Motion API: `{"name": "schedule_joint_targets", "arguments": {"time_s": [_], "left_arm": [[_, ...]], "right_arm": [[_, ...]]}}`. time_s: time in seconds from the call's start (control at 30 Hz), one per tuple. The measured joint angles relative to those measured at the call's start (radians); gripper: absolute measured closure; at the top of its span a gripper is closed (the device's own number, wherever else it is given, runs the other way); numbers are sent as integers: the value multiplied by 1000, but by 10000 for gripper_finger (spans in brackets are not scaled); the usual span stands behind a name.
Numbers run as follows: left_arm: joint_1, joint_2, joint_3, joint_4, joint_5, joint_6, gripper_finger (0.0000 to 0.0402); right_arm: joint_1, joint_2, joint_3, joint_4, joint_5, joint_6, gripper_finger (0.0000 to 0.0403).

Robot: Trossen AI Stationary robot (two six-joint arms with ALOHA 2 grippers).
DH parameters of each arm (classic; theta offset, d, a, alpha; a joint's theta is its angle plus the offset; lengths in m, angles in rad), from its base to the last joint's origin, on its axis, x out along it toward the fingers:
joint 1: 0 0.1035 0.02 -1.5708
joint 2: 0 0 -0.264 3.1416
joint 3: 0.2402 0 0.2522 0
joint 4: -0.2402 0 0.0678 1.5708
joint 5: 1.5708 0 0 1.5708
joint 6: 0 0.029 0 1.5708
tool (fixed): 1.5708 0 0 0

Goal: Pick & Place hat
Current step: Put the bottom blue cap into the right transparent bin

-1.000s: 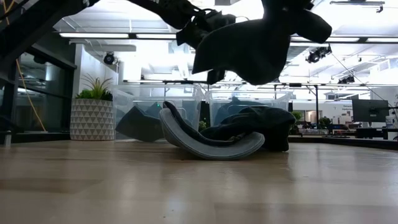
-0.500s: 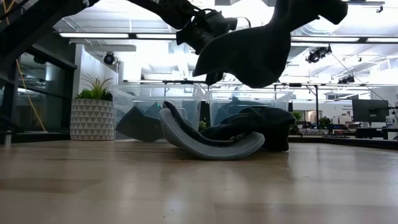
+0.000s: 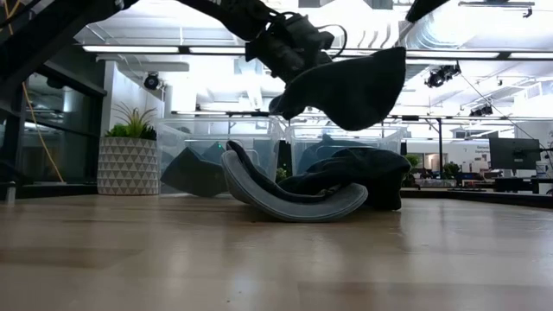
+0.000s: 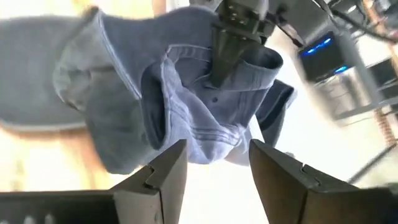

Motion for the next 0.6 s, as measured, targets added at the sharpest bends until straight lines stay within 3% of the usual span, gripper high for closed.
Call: {"name": "schedule_joint_targets", "arguments": {"time_s": [0.3, 0.6], "left_arm": [[13, 0, 4, 53, 25, -41, 401], [56, 0, 194, 43, 11, -47, 401]], "right_arm": [[-1, -146, 0, -1, 9, 239, 236], [-5, -230, 0, -8, 101, 327, 236]]}}
